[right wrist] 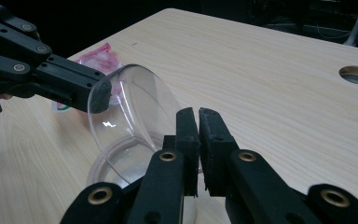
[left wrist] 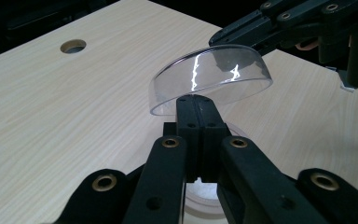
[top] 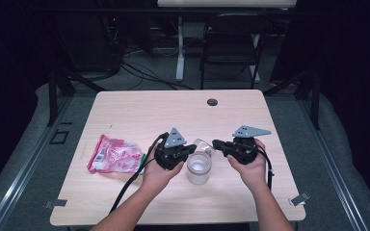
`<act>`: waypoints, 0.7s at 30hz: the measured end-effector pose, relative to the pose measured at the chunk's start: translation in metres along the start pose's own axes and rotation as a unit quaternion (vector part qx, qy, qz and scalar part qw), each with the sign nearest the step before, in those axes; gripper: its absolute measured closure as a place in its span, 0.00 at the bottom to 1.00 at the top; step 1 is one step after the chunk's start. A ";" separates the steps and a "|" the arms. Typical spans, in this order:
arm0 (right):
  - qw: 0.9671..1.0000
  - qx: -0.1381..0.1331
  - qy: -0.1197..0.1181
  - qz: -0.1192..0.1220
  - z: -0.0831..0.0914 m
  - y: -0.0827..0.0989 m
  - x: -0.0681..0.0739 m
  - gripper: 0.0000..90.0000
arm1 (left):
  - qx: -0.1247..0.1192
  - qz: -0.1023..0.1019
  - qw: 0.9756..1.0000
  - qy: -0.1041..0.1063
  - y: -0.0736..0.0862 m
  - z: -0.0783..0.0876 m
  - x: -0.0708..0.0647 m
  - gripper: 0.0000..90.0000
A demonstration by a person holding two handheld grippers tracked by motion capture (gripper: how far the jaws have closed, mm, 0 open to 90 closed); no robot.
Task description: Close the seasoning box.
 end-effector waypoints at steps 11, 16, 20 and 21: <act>1.000 0.001 -0.015 0.005 -0.003 0.000 0.008 0.94 | 0.011 0.004 1.000 0.005 0.014 -0.001 -0.002 1.00; 1.000 0.007 -0.026 0.013 -0.005 0.001 0.010 0.92 | 0.016 0.004 1.000 0.005 0.021 -0.001 -0.003 1.00; 0.999 0.009 -0.033 0.019 -0.006 0.001 0.014 0.92 | 0.019 0.008 1.000 0.009 0.027 -0.003 -0.004 1.00; 0.999 0.010 -0.035 0.023 -0.007 0.001 0.014 0.92 | 0.018 0.010 1.000 0.008 0.028 -0.003 -0.005 1.00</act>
Point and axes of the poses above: each handheld gripper's, and its own axes: z roughly backward along the jaws, y roughly out of its underside, x roughly to its left, the point moved 6 cm from there along -z, roughly forward along the jaws, and after that the axes turned 5 degrees about x, right-handed, at the moved point
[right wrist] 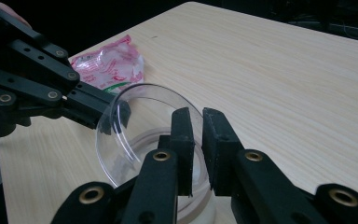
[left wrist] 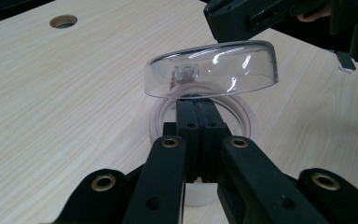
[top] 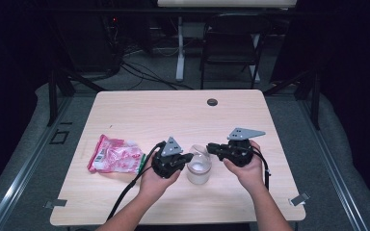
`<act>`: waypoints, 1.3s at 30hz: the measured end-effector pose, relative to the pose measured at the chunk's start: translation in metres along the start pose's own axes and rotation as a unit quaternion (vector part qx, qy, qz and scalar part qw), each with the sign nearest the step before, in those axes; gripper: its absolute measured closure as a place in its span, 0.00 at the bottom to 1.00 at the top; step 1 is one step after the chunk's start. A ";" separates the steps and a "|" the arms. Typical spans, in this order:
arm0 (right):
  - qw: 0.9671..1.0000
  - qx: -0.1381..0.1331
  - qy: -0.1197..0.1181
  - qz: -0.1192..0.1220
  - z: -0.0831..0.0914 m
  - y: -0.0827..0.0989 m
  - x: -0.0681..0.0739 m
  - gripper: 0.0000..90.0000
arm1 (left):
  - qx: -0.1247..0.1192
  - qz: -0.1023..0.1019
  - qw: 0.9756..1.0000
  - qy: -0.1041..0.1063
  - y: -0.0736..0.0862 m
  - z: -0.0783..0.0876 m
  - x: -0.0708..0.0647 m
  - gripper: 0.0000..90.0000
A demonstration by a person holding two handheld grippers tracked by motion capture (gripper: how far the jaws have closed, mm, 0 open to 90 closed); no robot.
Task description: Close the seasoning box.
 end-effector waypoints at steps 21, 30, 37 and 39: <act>1.000 0.018 -0.021 0.008 -0.012 0.007 0.007 0.89 | 0.014 0.016 1.000 0.002 0.028 -0.006 0.001 0.99; 0.999 0.023 -0.023 0.011 -0.015 0.009 0.010 0.87 | 0.019 0.016 1.000 -0.007 0.033 -0.002 0.007 0.96; 1.000 0.020 -0.018 0.009 -0.014 0.008 0.008 0.82 | 0.020 0.018 1.000 -0.017 0.035 0.008 0.017 0.91; 1.000 0.017 -0.016 0.008 -0.013 0.007 0.008 0.79 | 0.019 0.021 0.999 -0.021 0.037 0.012 0.022 0.88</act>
Point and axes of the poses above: each handheld gripper's, and its own axes: z roughly backward along the jaws, y roughly out of its underside, x roughly to its left, the point moved 6 cm from there along -z, roughly forward along the jaws, and after that the axes turned 5 degrees about x, right-handed, at the moved point
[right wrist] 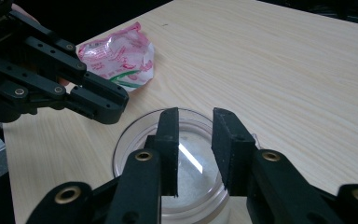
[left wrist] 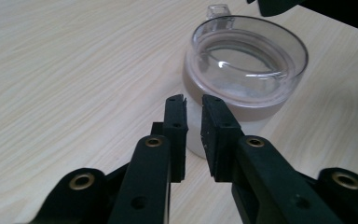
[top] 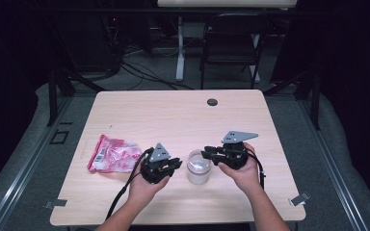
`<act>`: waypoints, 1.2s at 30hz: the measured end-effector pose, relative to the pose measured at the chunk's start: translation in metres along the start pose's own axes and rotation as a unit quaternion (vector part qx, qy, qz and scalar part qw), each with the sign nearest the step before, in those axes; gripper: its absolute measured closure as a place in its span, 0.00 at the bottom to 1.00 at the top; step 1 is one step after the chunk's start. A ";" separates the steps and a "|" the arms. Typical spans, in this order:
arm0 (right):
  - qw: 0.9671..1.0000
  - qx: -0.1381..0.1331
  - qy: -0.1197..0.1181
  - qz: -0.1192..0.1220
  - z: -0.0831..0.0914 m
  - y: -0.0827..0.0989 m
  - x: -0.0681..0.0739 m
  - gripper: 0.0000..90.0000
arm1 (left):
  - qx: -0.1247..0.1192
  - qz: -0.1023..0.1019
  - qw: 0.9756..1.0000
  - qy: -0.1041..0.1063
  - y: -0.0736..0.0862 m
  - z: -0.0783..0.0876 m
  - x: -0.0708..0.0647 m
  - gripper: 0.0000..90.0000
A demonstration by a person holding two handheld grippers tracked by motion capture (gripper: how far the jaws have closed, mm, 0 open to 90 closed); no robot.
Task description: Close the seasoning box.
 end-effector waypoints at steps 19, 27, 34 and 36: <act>0.999 0.001 0.038 -0.007 0.004 -0.002 -0.008 0.50 | -0.041 0.059 0.994 -0.081 0.025 0.054 0.064 0.50; 0.998 -0.007 0.052 -0.016 0.011 -0.001 -0.015 0.50 | -0.042 0.090 0.989 -0.110 0.053 0.081 0.094 0.50; 0.997 -0.011 0.066 -0.028 0.016 0.003 -0.023 0.50 | -0.048 0.119 0.984 -0.125 0.077 0.089 0.115 0.50; 0.997 -0.011 0.070 -0.033 0.017 0.005 -0.025 0.50 | -0.046 0.125 0.982 -0.131 0.083 0.089 0.120 0.50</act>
Point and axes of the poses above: each handheld gripper's, and its own axes: z roughly backward along the jaws, y roughly out of its underside, x roughly to its left, the point moved 6 cm from there along -z, roughly forward along the jaws, and after that the axes turned 5 degrees about x, right-handed, at the moved point
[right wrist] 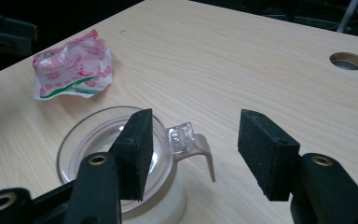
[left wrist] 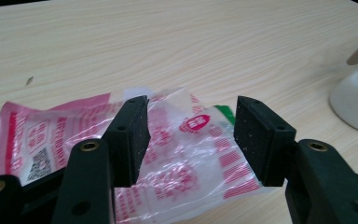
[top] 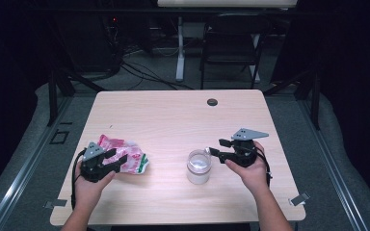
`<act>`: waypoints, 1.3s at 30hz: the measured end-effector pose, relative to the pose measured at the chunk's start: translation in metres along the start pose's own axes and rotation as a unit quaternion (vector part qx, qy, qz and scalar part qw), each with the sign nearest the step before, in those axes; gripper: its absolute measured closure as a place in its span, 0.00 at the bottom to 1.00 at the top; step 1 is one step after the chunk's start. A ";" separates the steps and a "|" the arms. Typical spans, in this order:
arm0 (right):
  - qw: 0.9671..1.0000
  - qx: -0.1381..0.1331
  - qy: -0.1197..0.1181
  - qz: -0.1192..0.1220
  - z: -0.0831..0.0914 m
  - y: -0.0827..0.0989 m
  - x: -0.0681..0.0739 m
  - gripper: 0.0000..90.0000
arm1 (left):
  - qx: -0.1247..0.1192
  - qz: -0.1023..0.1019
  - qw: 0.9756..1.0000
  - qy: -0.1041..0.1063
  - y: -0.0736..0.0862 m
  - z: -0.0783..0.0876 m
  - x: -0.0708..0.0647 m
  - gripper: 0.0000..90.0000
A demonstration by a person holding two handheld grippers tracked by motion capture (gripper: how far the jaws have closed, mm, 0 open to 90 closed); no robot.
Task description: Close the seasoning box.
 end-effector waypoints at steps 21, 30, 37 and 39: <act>0.994 0.016 0.079 -0.073 0.000 0.043 -0.048 0.51 | 0.043 -0.001 0.999 -0.024 0.015 -0.030 0.017 0.50; 0.991 0.032 0.094 -0.092 -0.011 0.059 -0.058 0.52 | 0.055 -0.013 0.998 -0.027 0.017 -0.033 0.014 0.49; 0.989 0.040 0.105 -0.096 -0.015 0.065 -0.063 0.52 | 0.056 -0.014 0.998 -0.030 0.017 -0.034 0.016 0.49; 0.988 0.039 0.112 -0.098 -0.016 0.066 -0.064 0.51 | 0.058 -0.011 0.998 -0.037 0.017 -0.033 0.016 0.48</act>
Point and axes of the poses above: each handheld gripper's, and its own axes: z roughly backward along the jaws, y roughly out of its underside, x roughly to its left, the point moved 6 cm from there along -z, roughly forward along the jaws, and after that the axes turned 5 degrees about x, right-handed, at the moved point
